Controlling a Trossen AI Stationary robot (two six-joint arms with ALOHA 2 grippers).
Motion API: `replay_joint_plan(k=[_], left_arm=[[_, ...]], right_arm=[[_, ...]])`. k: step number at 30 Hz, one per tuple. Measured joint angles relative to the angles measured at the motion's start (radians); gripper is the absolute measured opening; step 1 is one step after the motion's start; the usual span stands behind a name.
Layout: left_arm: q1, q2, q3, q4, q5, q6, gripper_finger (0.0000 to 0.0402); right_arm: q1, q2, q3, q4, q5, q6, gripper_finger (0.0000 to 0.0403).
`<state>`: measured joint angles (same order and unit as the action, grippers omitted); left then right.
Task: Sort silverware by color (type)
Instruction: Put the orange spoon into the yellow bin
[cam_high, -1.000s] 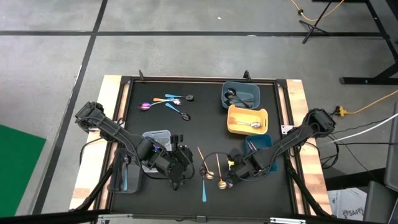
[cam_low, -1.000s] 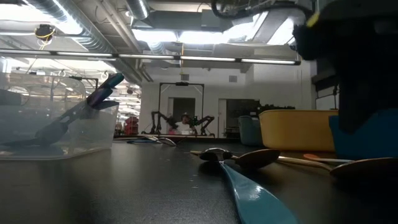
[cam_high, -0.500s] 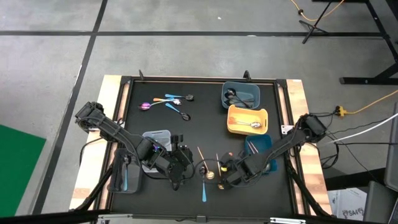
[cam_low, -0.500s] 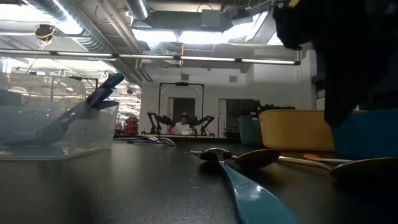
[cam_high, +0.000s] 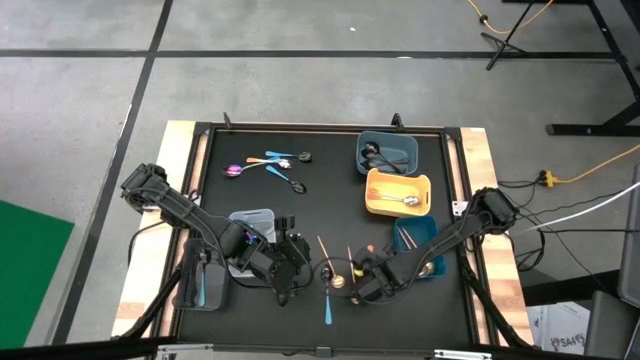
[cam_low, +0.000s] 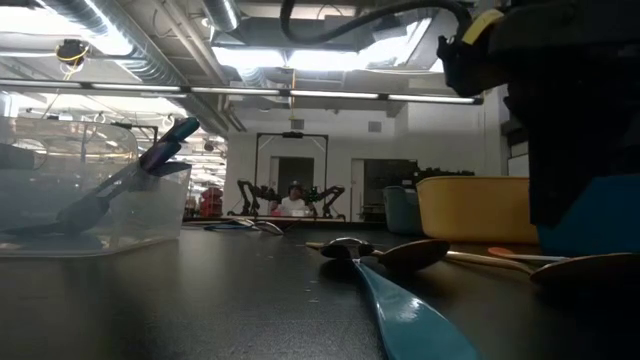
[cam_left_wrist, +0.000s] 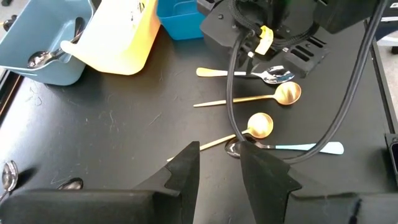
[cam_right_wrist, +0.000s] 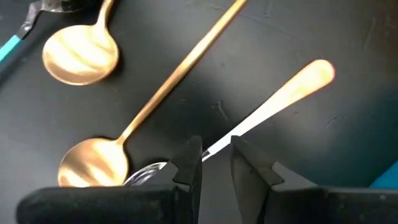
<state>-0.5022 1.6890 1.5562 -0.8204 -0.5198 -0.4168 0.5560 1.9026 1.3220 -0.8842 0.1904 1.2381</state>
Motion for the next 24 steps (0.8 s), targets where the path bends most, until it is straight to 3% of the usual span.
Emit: replay_joint_plan(k=[24], left_arm=[[0.000, 0.000, 0.000, 0.005, 0.000, 0.000, 0.0110]], right_arm=[[0.000, 0.077, 0.000, 0.010, -0.028, 0.018, 0.0072]])
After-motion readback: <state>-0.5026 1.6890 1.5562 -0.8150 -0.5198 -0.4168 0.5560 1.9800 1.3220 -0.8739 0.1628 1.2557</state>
